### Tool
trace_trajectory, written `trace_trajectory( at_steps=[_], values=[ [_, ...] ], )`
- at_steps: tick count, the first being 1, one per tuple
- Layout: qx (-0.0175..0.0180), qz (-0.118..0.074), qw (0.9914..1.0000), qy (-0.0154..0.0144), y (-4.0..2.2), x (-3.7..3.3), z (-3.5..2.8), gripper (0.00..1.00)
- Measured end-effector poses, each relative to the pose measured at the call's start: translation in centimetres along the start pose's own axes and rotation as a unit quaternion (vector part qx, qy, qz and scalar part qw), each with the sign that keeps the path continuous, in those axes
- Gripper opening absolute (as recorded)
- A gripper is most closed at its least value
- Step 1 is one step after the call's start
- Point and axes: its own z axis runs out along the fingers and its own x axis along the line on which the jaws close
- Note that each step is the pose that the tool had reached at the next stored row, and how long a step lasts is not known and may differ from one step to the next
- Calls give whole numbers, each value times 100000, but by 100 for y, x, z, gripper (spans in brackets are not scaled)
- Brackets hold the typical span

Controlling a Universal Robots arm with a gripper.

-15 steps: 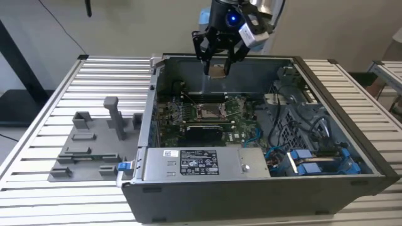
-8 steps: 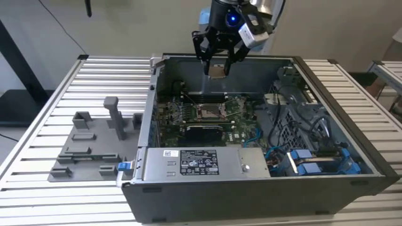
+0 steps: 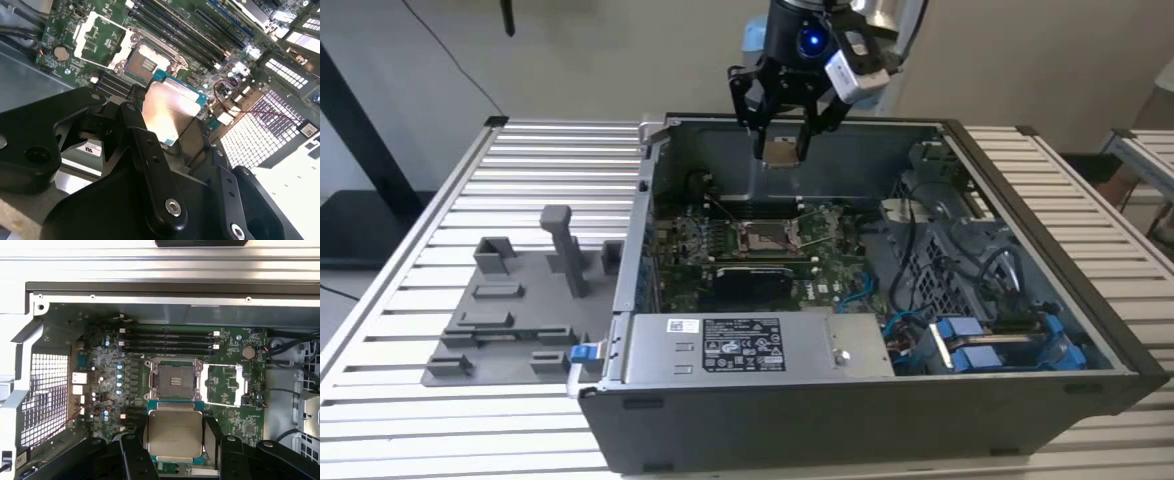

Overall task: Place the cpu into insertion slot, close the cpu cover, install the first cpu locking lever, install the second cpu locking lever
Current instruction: 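Place the cpu into insertion slot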

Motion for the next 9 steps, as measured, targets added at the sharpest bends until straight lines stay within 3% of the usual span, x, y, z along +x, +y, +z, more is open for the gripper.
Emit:
trace_trajectory(
  at_steps=[9],
  values=[
    [-94, 1679, 99986, -125, 0, -1, 10, 55]
  ],
)
